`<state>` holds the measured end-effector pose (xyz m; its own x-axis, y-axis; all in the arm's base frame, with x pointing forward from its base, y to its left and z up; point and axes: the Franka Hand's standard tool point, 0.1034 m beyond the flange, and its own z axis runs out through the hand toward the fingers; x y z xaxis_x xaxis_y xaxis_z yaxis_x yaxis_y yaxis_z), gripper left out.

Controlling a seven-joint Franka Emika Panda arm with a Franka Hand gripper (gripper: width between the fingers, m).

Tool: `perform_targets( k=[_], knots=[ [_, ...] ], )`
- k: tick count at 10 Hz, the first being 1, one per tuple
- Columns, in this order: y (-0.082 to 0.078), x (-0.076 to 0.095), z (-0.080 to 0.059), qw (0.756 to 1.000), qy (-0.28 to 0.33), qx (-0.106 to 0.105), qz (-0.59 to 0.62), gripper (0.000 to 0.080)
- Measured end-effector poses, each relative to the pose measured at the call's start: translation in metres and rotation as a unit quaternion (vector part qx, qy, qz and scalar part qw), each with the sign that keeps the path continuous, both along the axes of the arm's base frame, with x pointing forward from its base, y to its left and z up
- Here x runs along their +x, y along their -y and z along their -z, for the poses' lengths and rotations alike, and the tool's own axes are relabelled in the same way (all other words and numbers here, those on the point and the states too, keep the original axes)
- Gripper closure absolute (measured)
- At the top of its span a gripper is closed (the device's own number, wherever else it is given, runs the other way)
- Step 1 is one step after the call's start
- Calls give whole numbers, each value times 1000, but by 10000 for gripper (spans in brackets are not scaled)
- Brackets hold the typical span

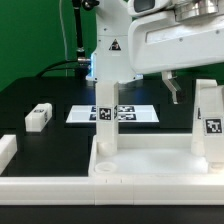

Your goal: Assemble desk

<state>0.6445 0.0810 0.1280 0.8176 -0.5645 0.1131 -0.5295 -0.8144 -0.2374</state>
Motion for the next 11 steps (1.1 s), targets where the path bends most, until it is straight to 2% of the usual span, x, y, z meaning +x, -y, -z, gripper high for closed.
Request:
perform_targets(
  k=[1, 3, 5, 6, 8, 10, 11],
  knots=[
    [0, 0, 0, 1000, -2, 2, 10, 178],
    [0, 0, 0, 998, -8, 13, 58, 513],
    [2, -1, 1, 991, -18, 28, 126, 511],
    [2, -1, 2, 982, -27, 43, 184, 511],
    [3, -4, 3, 934, -54, 87, 343, 511],
    [3, -6, 4, 880, -81, 125, 450, 510],
    [-3, -6, 4, 841, -91, 150, 511, 510]
  ],
)
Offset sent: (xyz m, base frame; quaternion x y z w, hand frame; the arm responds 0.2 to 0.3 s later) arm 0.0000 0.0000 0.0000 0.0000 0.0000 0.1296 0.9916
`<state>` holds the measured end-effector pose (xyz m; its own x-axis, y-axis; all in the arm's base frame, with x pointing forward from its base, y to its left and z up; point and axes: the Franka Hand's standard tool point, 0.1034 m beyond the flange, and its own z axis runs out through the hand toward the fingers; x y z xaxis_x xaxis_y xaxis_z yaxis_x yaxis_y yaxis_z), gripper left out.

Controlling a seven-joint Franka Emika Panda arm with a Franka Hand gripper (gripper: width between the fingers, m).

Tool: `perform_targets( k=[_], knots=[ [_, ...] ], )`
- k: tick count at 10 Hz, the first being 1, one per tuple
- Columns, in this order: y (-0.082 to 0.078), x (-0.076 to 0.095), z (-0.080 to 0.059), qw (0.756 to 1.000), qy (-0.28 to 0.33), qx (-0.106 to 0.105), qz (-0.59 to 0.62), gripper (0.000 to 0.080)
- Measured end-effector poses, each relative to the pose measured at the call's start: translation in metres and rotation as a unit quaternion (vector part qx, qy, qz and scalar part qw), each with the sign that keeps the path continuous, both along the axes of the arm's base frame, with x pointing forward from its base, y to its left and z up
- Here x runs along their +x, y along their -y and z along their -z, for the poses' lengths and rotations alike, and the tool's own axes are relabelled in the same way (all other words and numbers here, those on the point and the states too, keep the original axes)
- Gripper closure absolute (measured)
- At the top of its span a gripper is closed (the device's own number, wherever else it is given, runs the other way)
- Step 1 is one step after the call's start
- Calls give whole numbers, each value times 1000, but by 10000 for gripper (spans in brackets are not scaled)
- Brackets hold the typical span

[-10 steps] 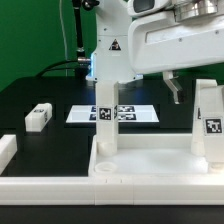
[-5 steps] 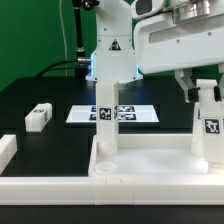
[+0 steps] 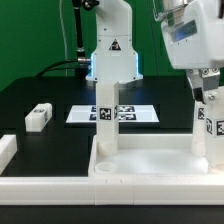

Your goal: Assemble desk

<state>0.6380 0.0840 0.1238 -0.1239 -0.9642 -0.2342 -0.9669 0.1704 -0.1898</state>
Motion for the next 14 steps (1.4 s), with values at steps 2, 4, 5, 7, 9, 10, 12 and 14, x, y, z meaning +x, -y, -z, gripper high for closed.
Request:
perform_targets(
  k=[2, 4, 5, 7, 9, 10, 12, 14],
  knots=[
    [-8, 2, -1, 994, -13, 30, 102, 508],
    [-8, 2, 0, 992, -17, 33, 120, 508],
    [-8, 2, 0, 993, -16, 30, 111, 400],
    [-13, -2, 2, 1000, -21, -5, -14, 265],
    [-26, 3, -1, 989, -10, -30, -145, 156],
    [-36, 2, -7, 994, -16, -22, -106, 151],
    [-33, 3, -5, 979, 3, -44, -199, 150],
    [-36, 6, -5, 933, 15, -86, -350, 150]
  ],
)
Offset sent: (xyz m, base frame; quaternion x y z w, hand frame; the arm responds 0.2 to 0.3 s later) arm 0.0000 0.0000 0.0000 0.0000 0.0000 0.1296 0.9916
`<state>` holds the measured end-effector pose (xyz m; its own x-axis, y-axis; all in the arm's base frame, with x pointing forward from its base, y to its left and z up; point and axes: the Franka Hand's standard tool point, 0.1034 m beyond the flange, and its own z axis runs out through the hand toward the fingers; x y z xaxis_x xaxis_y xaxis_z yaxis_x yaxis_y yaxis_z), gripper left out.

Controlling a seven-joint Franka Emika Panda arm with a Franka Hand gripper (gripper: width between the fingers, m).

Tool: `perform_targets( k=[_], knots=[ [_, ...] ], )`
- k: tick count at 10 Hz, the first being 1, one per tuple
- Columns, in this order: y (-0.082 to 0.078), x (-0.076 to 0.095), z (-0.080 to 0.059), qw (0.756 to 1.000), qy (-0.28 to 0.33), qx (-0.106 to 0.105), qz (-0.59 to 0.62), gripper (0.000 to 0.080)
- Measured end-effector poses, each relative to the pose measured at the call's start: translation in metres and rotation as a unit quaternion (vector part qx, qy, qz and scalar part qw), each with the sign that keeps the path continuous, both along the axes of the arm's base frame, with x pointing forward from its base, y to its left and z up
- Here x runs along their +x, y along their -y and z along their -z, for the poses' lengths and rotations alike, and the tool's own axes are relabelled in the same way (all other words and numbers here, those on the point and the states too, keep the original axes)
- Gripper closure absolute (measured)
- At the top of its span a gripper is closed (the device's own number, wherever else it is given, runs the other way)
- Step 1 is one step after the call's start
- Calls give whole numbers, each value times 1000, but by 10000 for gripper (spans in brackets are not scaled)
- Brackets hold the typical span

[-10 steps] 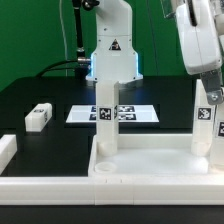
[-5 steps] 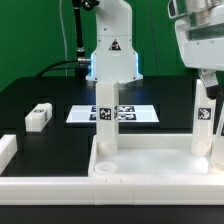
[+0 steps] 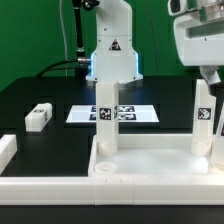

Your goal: Assemble desk

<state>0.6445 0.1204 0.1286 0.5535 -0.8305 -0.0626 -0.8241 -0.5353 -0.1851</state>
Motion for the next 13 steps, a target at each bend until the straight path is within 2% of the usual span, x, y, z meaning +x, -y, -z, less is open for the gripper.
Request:
perform_targets(
  k=[1, 2, 3, 4, 5, 6, 7, 8, 9, 11, 12, 13],
  knots=[
    [-1, 2, 2, 995, 17, -21, -100, 150],
    [5, 1, 10, 985, 28, -34, -166, 150],
    [24, -1, 20, 979, 53, -55, -190, 150],
    [30, -7, 25, 982, 51, -58, -174, 150],
    [27, -6, 24, 983, 49, -57, -167, 196],
    [28, -6, 24, 984, 48, -56, -161, 196],
    [28, -6, 25, 987, 45, -54, -145, 376],
    [28, -6, 25, 992, 41, -48, -108, 376],
    [28, -6, 26, 996, 36, -42, -66, 510],
    [27, -7, 26, 999, 27, -32, -1, 510],
    [26, -7, 26, 996, 12, -17, 87, 510],
    [27, -6, 27, 982, 3, 5, 188, 510]
  ],
)
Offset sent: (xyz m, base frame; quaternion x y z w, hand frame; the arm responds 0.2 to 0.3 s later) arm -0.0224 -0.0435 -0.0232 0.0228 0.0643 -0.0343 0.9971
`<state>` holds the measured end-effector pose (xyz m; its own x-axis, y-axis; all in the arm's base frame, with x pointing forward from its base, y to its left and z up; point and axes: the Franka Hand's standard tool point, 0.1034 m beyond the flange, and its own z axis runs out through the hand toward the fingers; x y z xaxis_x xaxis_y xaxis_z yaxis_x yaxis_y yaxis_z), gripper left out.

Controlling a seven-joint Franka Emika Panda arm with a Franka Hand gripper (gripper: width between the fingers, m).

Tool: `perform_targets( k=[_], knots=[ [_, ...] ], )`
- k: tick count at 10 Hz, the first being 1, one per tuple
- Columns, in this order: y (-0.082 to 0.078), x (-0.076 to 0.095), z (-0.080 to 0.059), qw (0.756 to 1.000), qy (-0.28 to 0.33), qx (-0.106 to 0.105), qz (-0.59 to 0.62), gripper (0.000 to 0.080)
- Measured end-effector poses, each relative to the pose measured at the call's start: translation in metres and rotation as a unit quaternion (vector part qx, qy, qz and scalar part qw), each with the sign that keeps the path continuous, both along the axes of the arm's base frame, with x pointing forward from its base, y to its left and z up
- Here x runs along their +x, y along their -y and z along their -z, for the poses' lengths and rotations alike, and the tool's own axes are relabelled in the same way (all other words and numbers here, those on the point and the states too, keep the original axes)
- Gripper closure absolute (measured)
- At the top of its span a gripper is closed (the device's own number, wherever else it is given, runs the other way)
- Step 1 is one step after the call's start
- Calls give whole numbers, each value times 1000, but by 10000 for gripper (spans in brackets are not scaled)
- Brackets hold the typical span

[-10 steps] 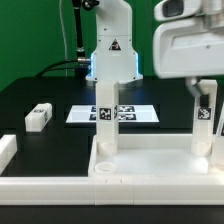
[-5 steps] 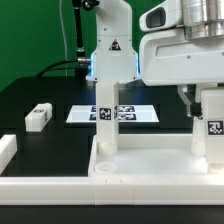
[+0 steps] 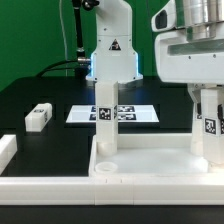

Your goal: Assemble desk

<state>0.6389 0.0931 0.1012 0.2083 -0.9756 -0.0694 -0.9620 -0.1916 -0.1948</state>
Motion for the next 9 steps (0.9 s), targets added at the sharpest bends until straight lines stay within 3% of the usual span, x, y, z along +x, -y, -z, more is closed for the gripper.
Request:
perform_targets(
  k=[2, 5, 7, 8, 9],
  knots=[
    [-2, 3, 1, 993, -24, 27, 115, 510],
    [-13, 6, 1, 956, -30, 57, 285, 508],
    [-13, 6, 1, 961, -29, 55, 269, 508],
    [-12, 5, 0, 973, -27, 43, 227, 508],
    [-11, 1, -6, 994, -30, 17, 104, 282]
  ],
)
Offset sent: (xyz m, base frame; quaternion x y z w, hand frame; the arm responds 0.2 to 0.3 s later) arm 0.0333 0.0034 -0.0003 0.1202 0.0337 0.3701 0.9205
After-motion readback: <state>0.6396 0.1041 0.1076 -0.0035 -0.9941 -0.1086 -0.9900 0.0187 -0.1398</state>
